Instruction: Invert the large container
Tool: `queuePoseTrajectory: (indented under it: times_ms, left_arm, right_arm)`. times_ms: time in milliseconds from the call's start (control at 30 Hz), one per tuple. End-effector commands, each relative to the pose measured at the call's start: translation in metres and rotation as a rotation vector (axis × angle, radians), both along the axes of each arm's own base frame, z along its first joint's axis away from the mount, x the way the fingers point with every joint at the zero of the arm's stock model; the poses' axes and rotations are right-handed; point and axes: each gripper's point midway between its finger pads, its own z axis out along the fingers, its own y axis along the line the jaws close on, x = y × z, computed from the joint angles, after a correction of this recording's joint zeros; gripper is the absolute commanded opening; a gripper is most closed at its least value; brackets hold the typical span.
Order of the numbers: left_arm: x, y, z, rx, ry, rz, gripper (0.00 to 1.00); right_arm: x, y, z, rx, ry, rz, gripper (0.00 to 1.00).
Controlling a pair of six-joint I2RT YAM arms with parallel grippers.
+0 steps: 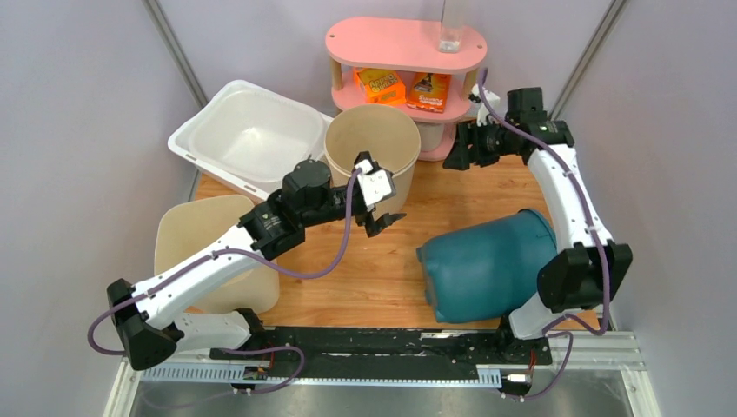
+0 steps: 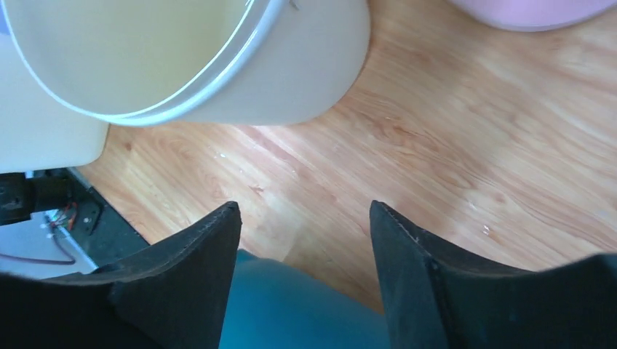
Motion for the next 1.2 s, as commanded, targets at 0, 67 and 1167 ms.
queuePoseTrajectory:
  times_ms: [0,67,1167]
  left_arm:
    - [-0.004,0.028,-0.032,0.084,0.056,0.082,0.99]
    - [-0.011,0.035,-0.049,0.13,0.092,0.075,1.0]
    - [-0.011,0.053,-0.16,0.287,0.531,0.278,1.0]
  right_arm:
    - [-0.023,-0.049,0.03,-0.133,-0.083,-0.121,0.72]
    - [-0.037,-0.078,0.021,-0.222,-0.031,-0.203,0.74]
    - [-0.115,-0.13,-0.062,-0.159,0.34,-0.102,0.34]
